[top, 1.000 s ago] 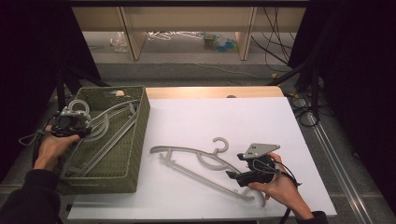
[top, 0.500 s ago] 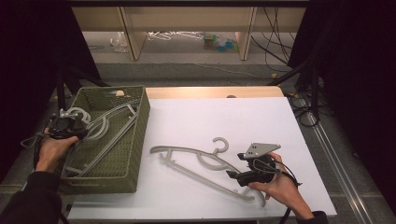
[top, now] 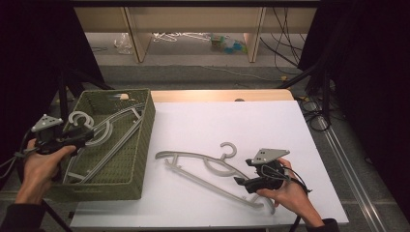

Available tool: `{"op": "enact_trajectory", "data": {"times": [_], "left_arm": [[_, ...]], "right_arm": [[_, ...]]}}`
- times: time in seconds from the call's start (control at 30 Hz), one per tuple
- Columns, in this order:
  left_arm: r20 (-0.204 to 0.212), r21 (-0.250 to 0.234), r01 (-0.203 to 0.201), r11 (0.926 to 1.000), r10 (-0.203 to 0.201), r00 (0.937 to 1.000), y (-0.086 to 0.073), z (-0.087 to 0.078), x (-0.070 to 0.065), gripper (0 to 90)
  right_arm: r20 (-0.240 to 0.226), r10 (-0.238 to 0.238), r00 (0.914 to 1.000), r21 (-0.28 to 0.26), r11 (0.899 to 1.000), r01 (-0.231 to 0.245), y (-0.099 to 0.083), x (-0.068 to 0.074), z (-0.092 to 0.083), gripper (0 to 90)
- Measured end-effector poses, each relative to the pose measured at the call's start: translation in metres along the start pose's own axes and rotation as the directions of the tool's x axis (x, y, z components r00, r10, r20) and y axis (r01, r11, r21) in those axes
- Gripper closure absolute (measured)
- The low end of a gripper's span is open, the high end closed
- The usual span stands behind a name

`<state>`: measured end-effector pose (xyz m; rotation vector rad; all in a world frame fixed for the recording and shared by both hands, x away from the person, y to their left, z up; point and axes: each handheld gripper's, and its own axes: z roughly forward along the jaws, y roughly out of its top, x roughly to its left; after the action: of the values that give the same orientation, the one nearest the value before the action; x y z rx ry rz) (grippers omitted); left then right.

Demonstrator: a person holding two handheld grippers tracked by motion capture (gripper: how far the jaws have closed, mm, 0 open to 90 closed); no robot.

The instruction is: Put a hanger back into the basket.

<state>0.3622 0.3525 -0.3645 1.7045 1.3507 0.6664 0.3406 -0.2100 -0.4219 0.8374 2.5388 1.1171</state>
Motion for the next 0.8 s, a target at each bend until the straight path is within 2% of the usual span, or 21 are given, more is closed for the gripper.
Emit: {"op": "enact_trajectory", "data": {"times": [0.07, 0.17, 0.23, 0.3, 0.37, 0.4, 0.43, 0.47, 0.53, 0.57, 0.63, 0.7, 0.77, 0.8], "left_arm": [[0.056, -0.017, 0.01, 0.9998, -0.009, 0.9984, -0.003, -0.003, -0.011, 41.8], [0.113, -0.04, -0.015, 0.9991, 0.02, 0.9934, -0.008, -0.007, -0.031, 38.9], [0.161, -0.056, -0.021, 0.9982, 0.029, 0.9866, -0.011, -0.01, -0.047, 36.9], [0.206, -0.067, -0.036, 0.9971, 0.049, 0.9772, -0.014, -0.012, -0.065, 35.3], [0.253, -0.078, -0.056, 0.9953, 0.075, 0.9647, -0.018, -0.012, -0.085, 34.1], [0.279, -0.08, -0.067, 0.9945, 0.087, 0.9564, -0.02, -0.012, -0.094, 33.1], [0.318, -0.07, -0.085, 0.9939, 0.103, 0.9423, -0.025, -0.009, -0.109, 32.6], [0.338, -0.059, -0.092, 0.994, 0.106, 0.9352, -0.028, -0.006, -0.116, 31.8], [0.371, -0.048, -0.126, 0.9909, 0.135, 0.9187, -0.035, -0.002, -0.131, 31.3], [0.392, -0.048, -0.126, 0.9909, 0.134, 0.9099, -0.039, -0.001, -0.139, 31.2], [0.431, -0.068, -0.149, 0.9865, 0.164, 0.8874, -0.045, 0.001, -0.152, 29.8], [0.432, -0.094, -0.179, 0.9794, 0.202, 0.8792, -0.053, 0.002, -0.164, 28.6], [0.44, -0.107, -0.193, 0.9753, 0.221, 0.8704, -0.059, 0.004, -0.171, 27.3], [0.448, -0.103, -0.166, 0.9808, 0.194, 0.8724, -0.062, 0.005, -0.174, 25.9]], "right_arm": [[-0.004, -0.001, 1.0, 0.004, 1.0, 0.001, -0.001, -0.001, 0.001, 26.8], [0.003, 0.003, 1.0, 0.012, 1.0, -0.003, -0.002, -0.002, 0.004, 26.6], [0.004, 0.009, 0.9999, 0.019, 1.0, -0.009, -0.003, -0.001, 0.004, 26.6], [-0.002, 0.013, 0.9999, 0.026, 1.0, -0.013, -0.003, -0.002, 0.005, 26.6], [0.001, 0.021, 0.9998, 0.031, 0.999, -0.021, -0.005, -0.002, 0.006, 26.5], [0.013, 0.024, 0.9996, 0.018, 1.0, -0.024, -0.006, -0.002, 0.008, 26.6], [0.018, 0.014, 0.9997, 0.018, 1.0, -0.014, -0.007, -0.003, 0.01, 26.6], [0.009, 0.019, 0.9998, 0.044, 0.999, -0.019, -0.008, -0.004, 0.009, 26.6], [0.009, 0.021, 0.9997, 0.05, 0.999, -0.022, -0.009, -0.005, 0.01, 26.6], [0.011, 0.035, 0.9993, 0.051, 0.998, -0.035, -0.009, -0.006, 0.01, 26.5], [0.024, 0.026, 0.9994, 0.033, 0.999, -0.027, -0.01, -0.006, 0.012, 26.3], [0.018, 0.021, 0.9996, 0.05, 0.999, -0.021, -0.01, -0.007, 0.011, 26.0], [0.019, 0.02, 0.9996, 0.053, 0.998, -0.021, -0.01, -0.007, 0.012, 25.6], [0.026, 0.029, 0.9992, 0.043, 0.999, -0.03, -0.011, -0.005, 0.013, 25.4]]}}
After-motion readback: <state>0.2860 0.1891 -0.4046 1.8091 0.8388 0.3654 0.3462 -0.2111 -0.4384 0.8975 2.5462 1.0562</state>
